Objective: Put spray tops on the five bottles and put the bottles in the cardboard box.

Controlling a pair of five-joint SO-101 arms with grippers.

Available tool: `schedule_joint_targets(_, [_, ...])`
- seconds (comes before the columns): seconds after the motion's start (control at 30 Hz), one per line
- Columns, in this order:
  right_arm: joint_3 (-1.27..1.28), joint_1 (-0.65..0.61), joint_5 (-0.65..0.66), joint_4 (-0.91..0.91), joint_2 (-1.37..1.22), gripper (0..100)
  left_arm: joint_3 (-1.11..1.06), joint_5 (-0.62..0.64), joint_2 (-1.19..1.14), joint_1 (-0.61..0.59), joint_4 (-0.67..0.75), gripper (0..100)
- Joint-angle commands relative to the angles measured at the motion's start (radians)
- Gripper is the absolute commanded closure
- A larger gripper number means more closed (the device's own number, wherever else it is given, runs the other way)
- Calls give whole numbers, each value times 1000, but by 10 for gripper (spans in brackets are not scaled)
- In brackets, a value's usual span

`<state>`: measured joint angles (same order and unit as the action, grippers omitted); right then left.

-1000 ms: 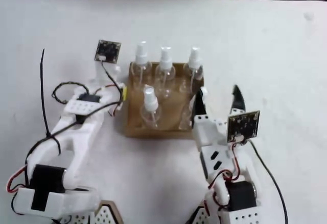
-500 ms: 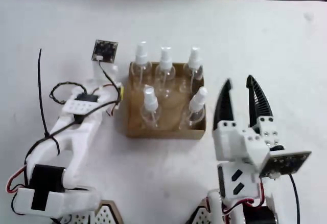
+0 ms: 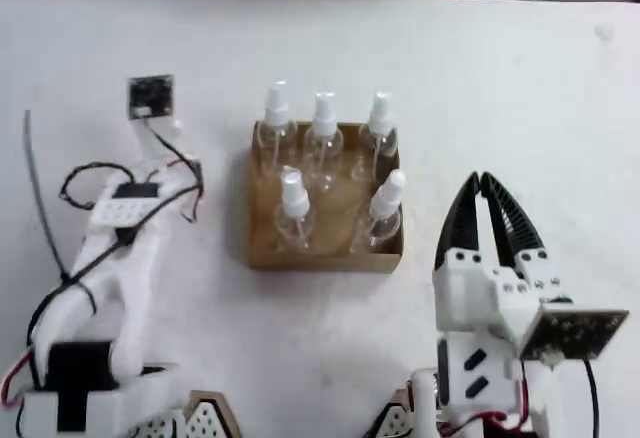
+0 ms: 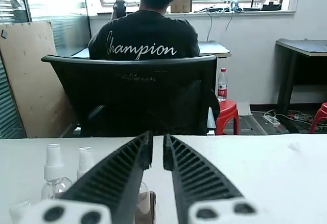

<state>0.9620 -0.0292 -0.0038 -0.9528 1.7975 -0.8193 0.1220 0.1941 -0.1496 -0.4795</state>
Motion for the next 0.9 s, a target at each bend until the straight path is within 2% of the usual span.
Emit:
schedule_joint_targets(0.0, [-137, 8, -6, -87, 8, 982, 8, 20, 213, -67, -106, 977])
schedule_joint_targets(0.27, [-388, 8, 2, -394, 10, 981, 11, 11, 688, -128, -330, 977])
schedule_joint_targets(0.5, [-568, 10, 2, -630, 10, 978, -15, -253, 1256, -137, -571, 977])
schedule_joint_targets(0.67, [-635, 10, 2, -708, 10, 978, -167, -285, 1669, -96, -585, 976])
schedule_joint_targets(0.87, [-643, 12, 2, -737, 10, 981, -226, -287, 1590, -30, -646, 976])
